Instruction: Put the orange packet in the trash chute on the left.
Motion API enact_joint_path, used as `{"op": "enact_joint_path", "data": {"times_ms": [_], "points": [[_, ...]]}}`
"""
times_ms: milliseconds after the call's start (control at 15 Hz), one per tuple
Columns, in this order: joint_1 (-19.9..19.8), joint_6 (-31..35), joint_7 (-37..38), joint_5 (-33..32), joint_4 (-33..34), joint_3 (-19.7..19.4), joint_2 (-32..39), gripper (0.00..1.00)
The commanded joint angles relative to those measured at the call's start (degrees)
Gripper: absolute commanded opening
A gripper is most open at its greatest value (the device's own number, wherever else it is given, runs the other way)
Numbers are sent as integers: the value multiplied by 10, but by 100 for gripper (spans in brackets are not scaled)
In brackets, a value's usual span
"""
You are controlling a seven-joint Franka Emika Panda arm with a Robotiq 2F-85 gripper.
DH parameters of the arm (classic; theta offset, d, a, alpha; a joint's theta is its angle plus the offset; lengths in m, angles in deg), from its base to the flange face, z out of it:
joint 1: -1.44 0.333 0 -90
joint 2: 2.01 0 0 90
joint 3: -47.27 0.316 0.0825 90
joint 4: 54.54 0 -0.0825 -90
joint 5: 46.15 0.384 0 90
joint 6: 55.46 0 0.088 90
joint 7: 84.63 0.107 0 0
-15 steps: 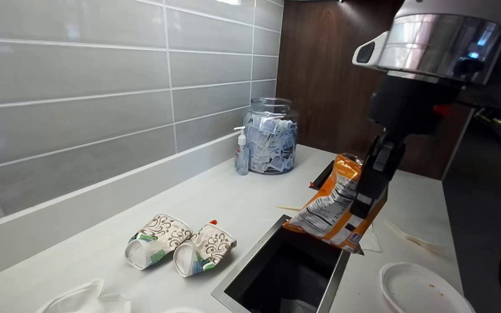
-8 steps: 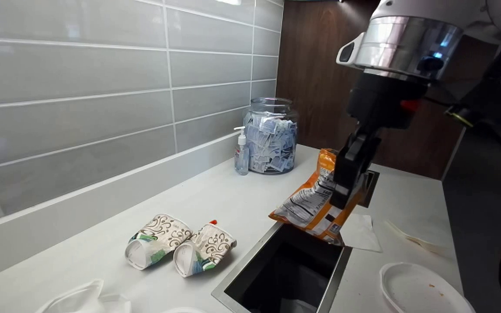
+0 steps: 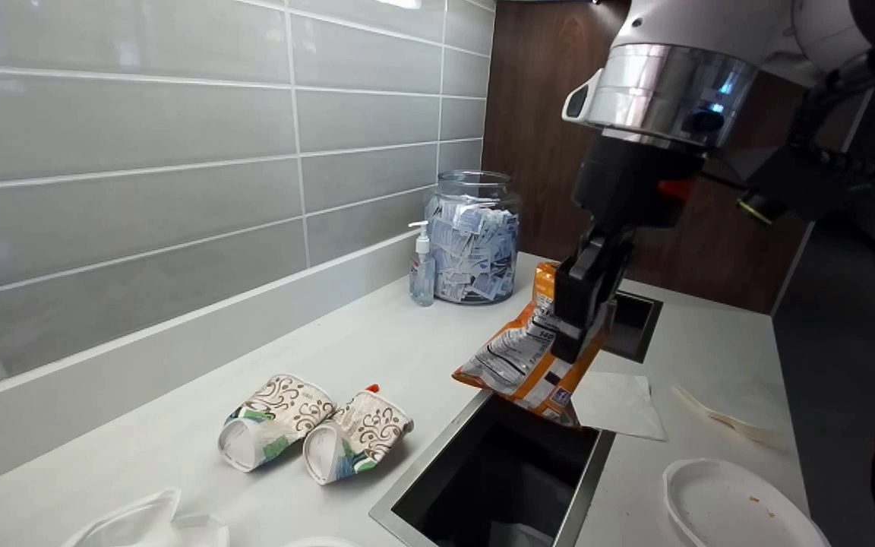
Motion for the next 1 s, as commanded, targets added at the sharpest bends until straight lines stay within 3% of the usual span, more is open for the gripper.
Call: {"op": "enact_joint_path", "data": {"times_ms": [0,133,733,933], "points": [[-4,19,-6,-5,12,-3,20,26],[-4,23,-7,-5,16,-4,26,33],[-5,24,-6,-5,24,-7,33,99],[-5,23,-7,-5,25,-8,32,100]]}}
